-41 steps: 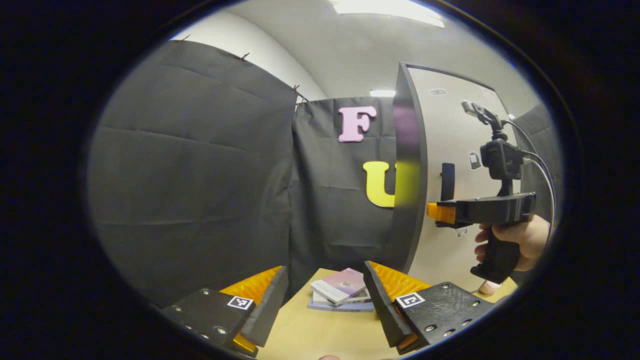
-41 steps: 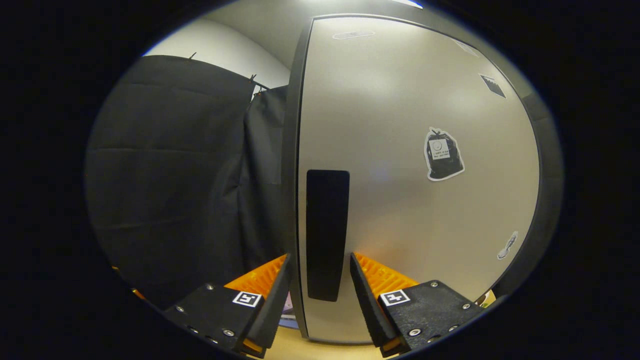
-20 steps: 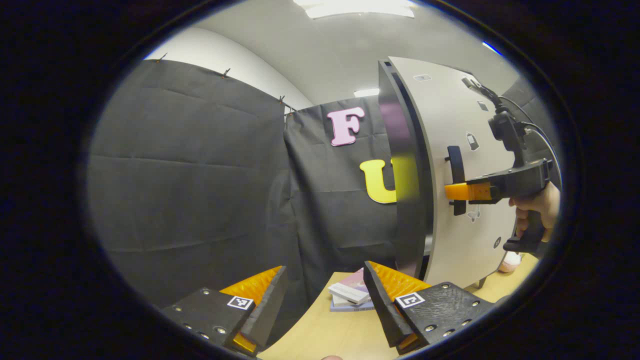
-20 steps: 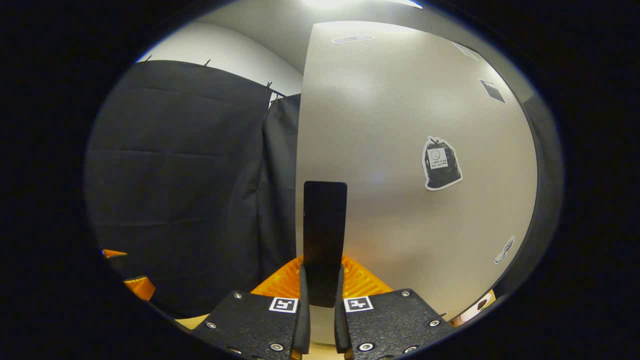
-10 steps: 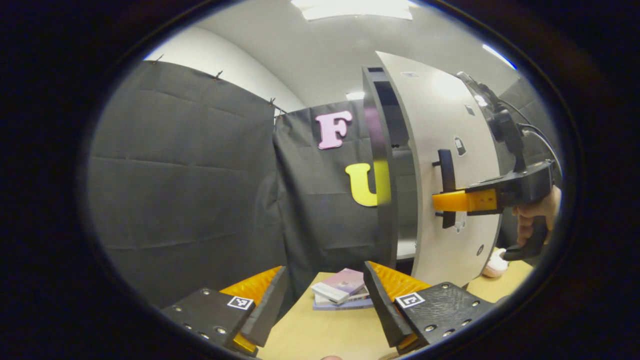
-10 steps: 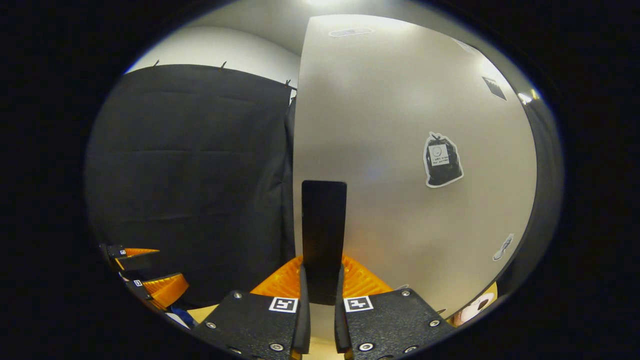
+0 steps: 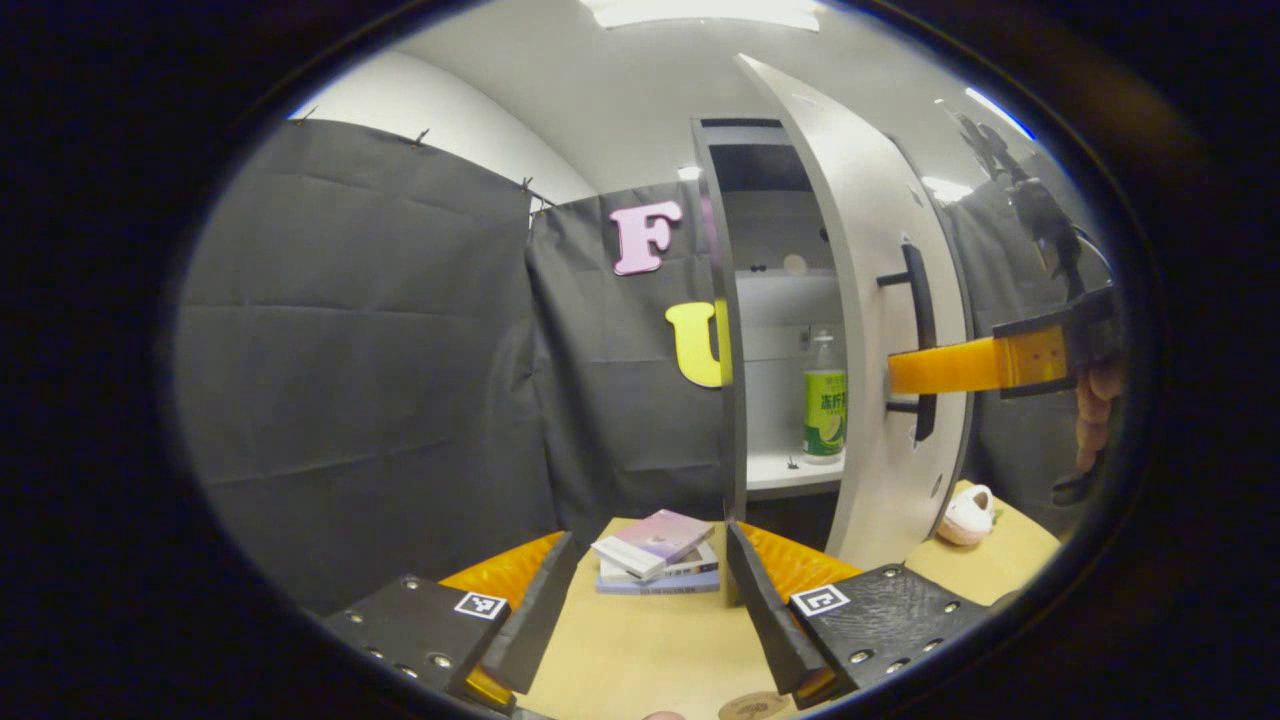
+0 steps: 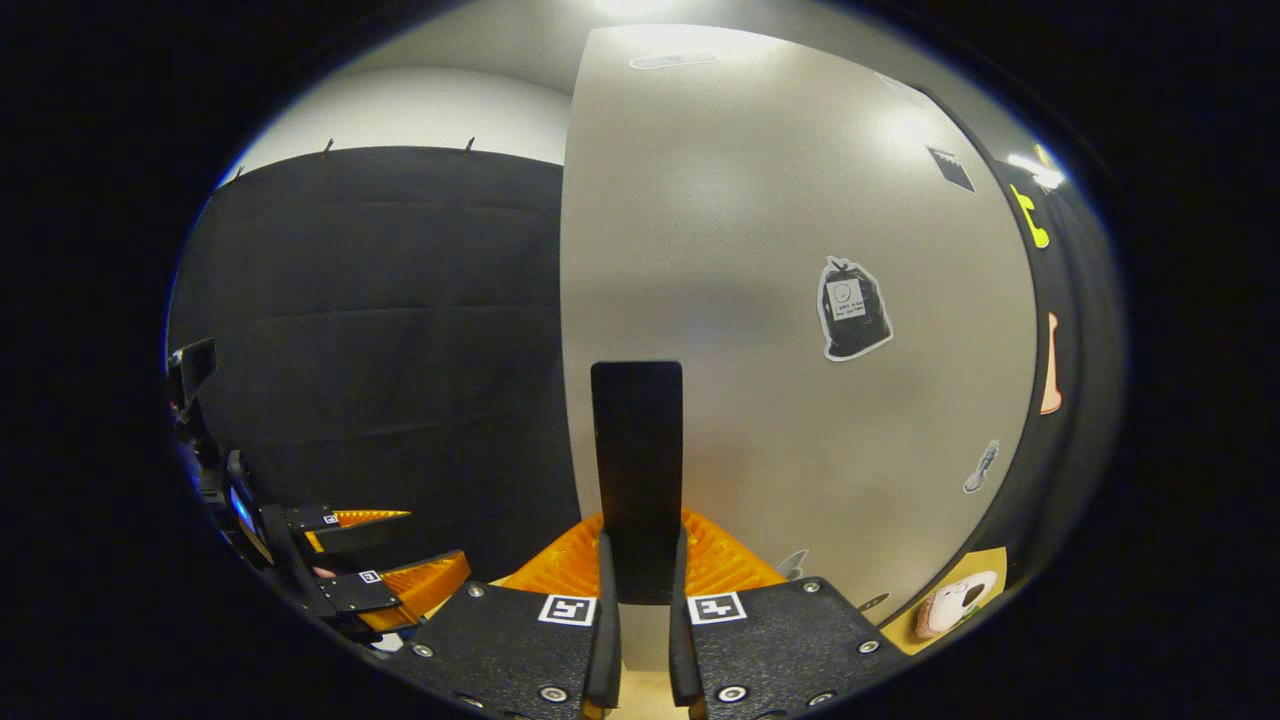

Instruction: Open the cabinet door with the right hand, grasp the bottle in the cabinet with the left hand and place it on the coaster, then close the cabinet door with the right hand.

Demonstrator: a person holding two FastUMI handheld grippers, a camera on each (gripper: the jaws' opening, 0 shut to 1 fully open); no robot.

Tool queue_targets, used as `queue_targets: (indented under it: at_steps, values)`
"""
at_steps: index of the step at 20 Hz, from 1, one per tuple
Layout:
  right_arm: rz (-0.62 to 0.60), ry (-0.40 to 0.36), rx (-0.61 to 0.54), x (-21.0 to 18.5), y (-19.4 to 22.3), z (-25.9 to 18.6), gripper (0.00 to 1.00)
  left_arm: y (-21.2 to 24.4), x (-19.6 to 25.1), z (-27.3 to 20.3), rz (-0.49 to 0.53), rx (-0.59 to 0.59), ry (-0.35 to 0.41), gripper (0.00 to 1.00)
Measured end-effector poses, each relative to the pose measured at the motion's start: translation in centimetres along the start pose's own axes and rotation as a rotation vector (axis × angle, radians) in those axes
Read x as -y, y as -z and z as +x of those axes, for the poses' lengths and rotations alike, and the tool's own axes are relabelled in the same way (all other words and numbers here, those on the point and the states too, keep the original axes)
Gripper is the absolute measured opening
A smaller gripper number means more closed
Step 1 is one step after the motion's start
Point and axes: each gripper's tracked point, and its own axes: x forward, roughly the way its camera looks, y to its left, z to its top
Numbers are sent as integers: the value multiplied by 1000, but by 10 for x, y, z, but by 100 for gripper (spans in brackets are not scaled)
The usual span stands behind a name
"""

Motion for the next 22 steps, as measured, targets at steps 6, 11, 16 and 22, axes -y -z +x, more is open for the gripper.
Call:
queue_targets:
  at_steps: [6, 11, 16, 22]
  values:
    - [19, -64, 2, 9, 4, -15, 19, -14, 32, 0, 13, 22, 17, 87]
    - [30, -74, -6, 19, 5, -28, 19, -29, 72, 2, 22, 46, 57, 87]
    - [40, -56, -5, 29, 8, -35, 19, -36, 120, 10, 29, 48, 139, 87]
    - [65, 39, 8, 43, 8, -48, 19, -52, 178, 33, -7, 69, 244, 87]
